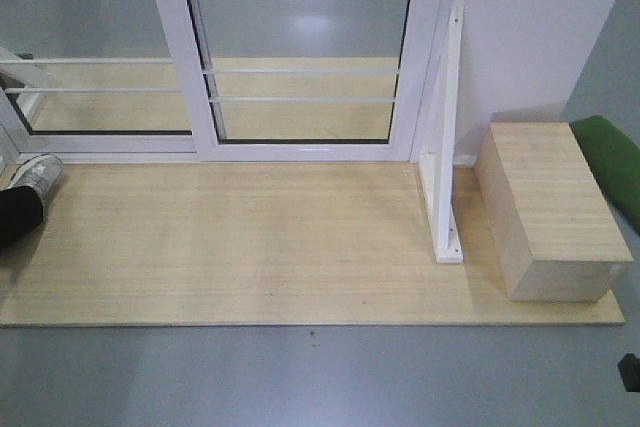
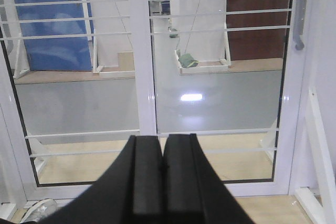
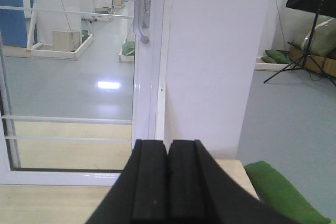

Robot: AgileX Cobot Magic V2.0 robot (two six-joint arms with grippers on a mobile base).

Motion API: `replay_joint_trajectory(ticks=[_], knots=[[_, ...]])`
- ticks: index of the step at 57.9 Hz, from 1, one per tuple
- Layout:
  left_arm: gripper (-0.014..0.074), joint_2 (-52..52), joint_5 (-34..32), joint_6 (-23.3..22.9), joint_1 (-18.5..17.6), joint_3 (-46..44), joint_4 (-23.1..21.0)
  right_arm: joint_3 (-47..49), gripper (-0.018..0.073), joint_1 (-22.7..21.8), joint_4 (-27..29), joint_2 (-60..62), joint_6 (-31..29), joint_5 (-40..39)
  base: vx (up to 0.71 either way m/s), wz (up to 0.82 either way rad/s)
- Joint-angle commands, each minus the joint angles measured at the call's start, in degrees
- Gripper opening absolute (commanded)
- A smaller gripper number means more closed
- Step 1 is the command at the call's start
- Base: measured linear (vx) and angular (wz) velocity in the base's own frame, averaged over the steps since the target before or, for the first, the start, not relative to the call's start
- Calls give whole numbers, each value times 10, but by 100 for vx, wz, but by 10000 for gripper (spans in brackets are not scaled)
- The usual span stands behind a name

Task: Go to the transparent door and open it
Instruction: 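Turn and drive the base up to the white-framed glass sliding door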

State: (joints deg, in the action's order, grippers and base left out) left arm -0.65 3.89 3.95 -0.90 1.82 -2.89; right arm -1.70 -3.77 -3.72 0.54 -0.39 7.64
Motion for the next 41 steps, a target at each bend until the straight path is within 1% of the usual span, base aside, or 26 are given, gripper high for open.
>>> replay_joint_trajectory(ticks=[1,21,41], knots=[[-6,-3,-45,-4,-2,8,-4,-2,-6,-3,-3,7,0,-49,54,12],[-6,-3,-45,-4,-2,8,-4,-2,-6,-3,-3,7,0,-49,51,8],[-6,-3,-45,-4,-2,8,-4,-2,-6,-3,-3,7,0,-49,45,-5]])
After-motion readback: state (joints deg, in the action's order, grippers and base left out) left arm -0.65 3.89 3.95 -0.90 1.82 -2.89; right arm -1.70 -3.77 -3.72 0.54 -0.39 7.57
